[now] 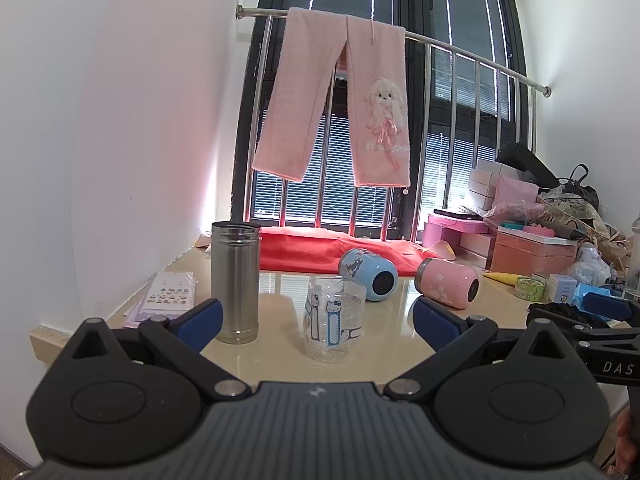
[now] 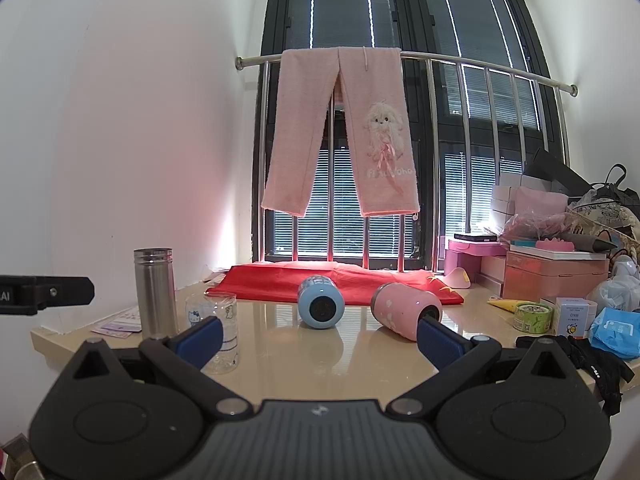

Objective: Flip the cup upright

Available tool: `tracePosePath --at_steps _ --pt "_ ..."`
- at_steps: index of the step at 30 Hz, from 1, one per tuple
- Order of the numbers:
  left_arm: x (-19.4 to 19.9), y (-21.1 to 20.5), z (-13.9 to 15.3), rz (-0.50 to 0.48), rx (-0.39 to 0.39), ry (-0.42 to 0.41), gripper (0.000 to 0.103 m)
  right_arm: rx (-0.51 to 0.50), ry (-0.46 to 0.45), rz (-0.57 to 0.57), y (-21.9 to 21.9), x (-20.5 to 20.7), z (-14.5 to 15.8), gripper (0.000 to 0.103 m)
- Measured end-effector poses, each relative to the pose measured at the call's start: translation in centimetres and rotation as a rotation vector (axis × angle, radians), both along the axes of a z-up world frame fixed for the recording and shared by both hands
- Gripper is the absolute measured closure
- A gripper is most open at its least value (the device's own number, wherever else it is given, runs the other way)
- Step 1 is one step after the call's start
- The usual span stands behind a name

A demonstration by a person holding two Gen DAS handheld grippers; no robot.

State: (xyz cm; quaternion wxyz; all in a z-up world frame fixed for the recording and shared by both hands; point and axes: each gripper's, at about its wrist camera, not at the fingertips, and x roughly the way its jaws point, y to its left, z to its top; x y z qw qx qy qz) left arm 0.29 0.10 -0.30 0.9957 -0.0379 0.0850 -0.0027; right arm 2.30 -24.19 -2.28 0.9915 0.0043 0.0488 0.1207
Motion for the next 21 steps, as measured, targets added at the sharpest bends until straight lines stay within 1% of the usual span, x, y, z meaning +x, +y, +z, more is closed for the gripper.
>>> tracePosePath --at_steps 21 --pt "-0.03 0.15 0.1 -0.001 -0.002 -0.001 0.0 0.0 0.002 0.001 0.24 -0.07 -0.06 0.0"
